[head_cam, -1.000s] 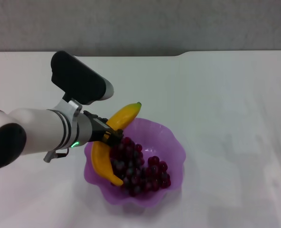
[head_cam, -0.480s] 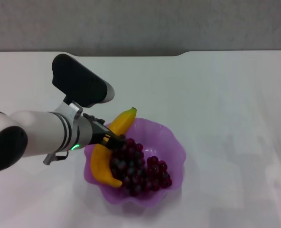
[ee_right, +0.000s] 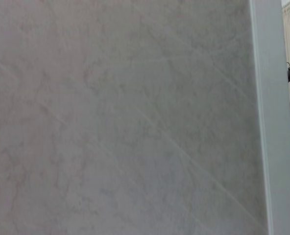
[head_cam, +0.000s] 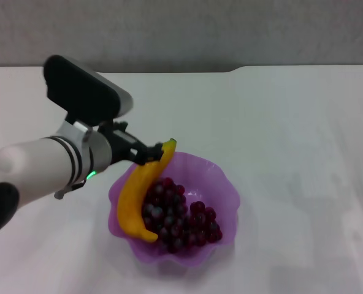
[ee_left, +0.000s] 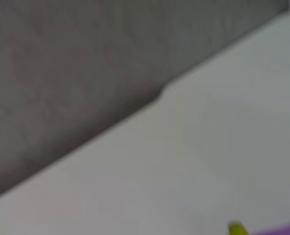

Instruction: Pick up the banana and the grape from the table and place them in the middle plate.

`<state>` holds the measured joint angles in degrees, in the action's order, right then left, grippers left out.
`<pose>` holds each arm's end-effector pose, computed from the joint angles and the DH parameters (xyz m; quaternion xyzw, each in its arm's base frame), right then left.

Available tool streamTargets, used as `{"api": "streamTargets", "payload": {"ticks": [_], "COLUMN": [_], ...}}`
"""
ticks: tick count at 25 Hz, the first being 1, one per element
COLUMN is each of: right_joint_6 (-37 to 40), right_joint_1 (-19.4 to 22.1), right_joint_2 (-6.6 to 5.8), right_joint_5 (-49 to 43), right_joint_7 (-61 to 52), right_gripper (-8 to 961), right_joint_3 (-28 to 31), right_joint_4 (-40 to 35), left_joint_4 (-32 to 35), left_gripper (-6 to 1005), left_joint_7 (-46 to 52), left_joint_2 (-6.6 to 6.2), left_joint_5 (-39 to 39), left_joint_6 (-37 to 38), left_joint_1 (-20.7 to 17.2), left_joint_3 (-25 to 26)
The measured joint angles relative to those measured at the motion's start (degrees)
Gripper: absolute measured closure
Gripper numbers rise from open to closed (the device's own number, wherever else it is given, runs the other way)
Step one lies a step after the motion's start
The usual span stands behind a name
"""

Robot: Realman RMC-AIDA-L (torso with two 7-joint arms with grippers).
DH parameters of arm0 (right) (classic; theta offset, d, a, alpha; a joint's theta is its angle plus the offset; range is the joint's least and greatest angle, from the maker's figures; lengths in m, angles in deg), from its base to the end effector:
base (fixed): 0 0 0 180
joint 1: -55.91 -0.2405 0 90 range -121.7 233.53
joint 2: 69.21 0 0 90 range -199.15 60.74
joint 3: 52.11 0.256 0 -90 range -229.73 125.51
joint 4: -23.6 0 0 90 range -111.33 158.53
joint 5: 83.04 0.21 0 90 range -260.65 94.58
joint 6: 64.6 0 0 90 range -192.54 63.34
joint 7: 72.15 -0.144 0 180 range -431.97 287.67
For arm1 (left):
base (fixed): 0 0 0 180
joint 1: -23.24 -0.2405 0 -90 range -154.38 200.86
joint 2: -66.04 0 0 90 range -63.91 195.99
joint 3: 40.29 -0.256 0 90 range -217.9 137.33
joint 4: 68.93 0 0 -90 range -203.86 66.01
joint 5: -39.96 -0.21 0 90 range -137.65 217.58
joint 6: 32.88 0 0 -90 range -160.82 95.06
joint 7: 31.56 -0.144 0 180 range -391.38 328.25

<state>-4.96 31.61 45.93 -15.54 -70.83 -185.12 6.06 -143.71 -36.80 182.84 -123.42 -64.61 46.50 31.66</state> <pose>0.3484 0.3480 0.0186 -0.6187 0.2808 0.2670 0.6834 -0.1810 0.3828 -0.0477 -0.8694 -0.2512 -0.0112 0.4253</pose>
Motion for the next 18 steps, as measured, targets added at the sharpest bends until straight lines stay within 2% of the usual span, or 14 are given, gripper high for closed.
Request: {"api": "streamTargets", "payload": {"ticks": [6,10,12,13,14,15,16,18], "right_joint_6": [-0.03,-0.12,-0.14,-0.13,-0.13,-0.15,-0.15,-0.3], "right_joint_1": [-0.05,-0.51,-0.75,-0.82,-0.88,-1.14,-1.14,-1.57], "right_joint_2": [0.0,0.0,0.01,0.04,0.1,0.12,0.12,0.1], "right_joint_5": [0.0,0.11,0.08,0.08,0.14,0.42,0.42,0.58], "right_joint_7": [0.0,0.68,1.63,2.25,2.84,3.42,3.42,3.46], "right_gripper": [68,67,67,67,68,69,69,68], "right_joint_3": [0.18,0.35,0.24,0.23,0.31,0.51,0.51,0.55], "right_joint_4": [0.06,0.13,0.1,0.03,-0.12,-0.3,-0.3,-0.16], "left_joint_4": [1.28,8.42,17.44,17.44,21.57,28.92,28.92,35.69], "left_gripper": [106,105,105,106,106,106,106,105], "left_joint_7": [1.86,4.73,5.68,5.68,5.75,5.81,5.81,5.84], "left_joint_2": [-0.06,0.01,0.11,0.11,0.13,0.15,0.15,0.17], "left_joint_5": [0.22,0.42,2.63,2.63,4.44,8.55,8.55,12.35], "left_joint_6": [13.29,29.29,41.82,41.82,46.44,54.96,54.96,62.44], "left_joint_1": [-2.83,-3.39,-1.92,-1.92,-0.91,1.43,1.43,3.81], "left_joint_3": [0.36,0.55,0.66,0.66,0.59,0.16,0.16,-0.66]}}
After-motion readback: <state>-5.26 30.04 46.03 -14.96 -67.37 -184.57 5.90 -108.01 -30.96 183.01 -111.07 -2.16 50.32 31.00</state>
